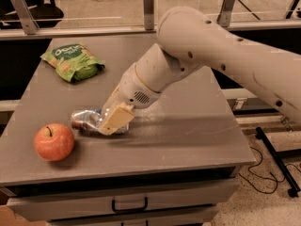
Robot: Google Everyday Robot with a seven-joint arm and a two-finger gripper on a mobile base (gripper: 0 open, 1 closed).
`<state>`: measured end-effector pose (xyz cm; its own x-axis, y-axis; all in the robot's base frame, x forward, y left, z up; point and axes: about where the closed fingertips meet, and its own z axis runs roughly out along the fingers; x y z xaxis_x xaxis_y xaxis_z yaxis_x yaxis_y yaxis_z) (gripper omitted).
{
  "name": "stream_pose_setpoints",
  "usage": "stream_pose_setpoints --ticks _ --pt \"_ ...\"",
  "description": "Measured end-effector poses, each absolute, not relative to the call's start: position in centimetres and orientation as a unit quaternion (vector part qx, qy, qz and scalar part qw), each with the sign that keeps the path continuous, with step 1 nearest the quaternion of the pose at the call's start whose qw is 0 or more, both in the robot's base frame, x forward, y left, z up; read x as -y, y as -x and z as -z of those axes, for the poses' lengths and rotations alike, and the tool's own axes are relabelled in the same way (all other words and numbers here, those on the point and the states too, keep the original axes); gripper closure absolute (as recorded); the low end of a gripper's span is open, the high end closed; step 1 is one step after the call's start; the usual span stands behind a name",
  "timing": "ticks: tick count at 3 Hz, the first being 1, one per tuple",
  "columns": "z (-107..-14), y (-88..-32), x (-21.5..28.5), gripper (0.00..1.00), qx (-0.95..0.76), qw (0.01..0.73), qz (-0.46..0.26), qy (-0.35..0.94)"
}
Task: Move redbull can near apple
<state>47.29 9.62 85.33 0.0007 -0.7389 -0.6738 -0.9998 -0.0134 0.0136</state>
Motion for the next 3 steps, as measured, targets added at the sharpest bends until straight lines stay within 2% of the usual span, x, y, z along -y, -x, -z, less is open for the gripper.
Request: stream_pose_setpoints --ticks 1,2,3 --pt "-85.3 -46.9 -9.8 0.00 -0.656 0.247 -0.264 0.662" --pt "-85.3 -47.0 -9.7 0.00 -0.657 0.247 -0.263 0.662" --pt "-87.8 -49.9 -5.9 0.00 -0.676 0.280 -0.235 0.640"
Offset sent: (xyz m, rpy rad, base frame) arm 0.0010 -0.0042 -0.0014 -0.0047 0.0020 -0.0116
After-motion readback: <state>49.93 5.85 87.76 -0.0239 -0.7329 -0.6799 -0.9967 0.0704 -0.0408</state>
